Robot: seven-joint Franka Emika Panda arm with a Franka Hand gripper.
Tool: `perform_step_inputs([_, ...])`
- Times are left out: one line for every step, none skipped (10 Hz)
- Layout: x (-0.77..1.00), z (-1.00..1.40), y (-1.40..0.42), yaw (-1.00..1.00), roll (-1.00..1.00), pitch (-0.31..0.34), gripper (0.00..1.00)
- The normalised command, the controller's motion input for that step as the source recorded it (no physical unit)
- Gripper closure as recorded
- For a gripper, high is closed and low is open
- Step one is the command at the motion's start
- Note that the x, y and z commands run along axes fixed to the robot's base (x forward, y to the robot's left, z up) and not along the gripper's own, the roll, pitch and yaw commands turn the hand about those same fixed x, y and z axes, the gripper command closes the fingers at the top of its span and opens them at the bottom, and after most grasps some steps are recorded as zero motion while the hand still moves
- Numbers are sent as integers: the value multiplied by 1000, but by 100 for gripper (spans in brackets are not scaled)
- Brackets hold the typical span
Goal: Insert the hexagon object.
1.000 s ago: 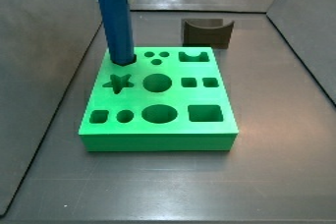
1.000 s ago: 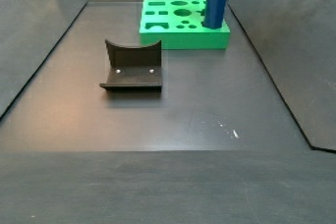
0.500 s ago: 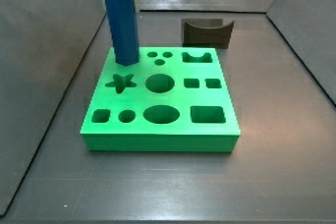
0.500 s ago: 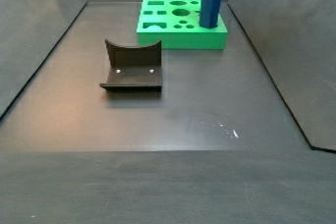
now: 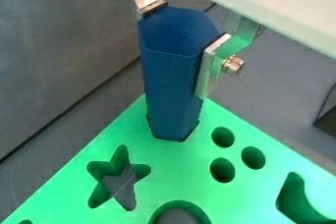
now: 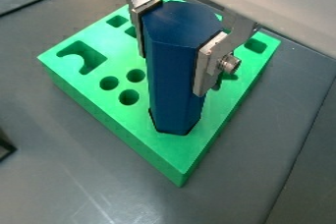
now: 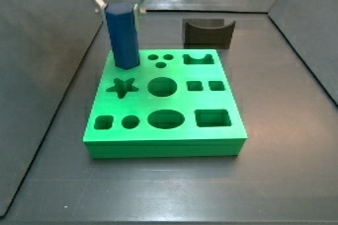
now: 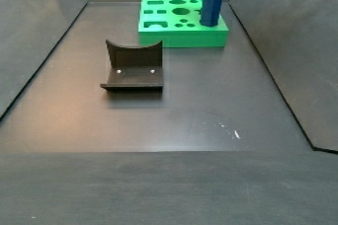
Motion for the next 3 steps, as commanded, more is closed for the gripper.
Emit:
perform_step_inputs([0,-214,-151,-9,0,-70,100])
perform_step_inputs([0,0,6,0,-44,-10,100])
perform_step_inputs([0,0,14,0,-23,0,100])
